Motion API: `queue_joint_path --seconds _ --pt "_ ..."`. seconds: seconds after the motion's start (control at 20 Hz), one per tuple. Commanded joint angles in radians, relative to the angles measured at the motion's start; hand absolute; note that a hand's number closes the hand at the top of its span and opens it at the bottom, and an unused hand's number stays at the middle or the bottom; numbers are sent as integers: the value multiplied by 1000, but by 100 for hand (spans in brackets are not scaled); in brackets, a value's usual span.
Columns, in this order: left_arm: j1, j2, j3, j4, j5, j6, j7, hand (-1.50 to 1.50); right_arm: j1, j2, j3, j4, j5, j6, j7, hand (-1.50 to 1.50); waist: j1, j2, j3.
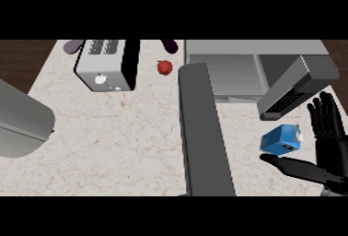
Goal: Pick up the milk, place it into the microwave and close the microwave
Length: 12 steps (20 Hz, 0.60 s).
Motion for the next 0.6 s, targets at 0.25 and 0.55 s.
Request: queue_joint_path --seconds 0.25,0.55 --pt "31 -30 59 39 36 -90 -32 -150 12 -14 -88 258 -12 5 -203 -150 0 0 0" --pt "31 -41 93 1 40 -95 -12 -150 16 -85 -165 417 -79 99 -338 -150 -1 0 0"
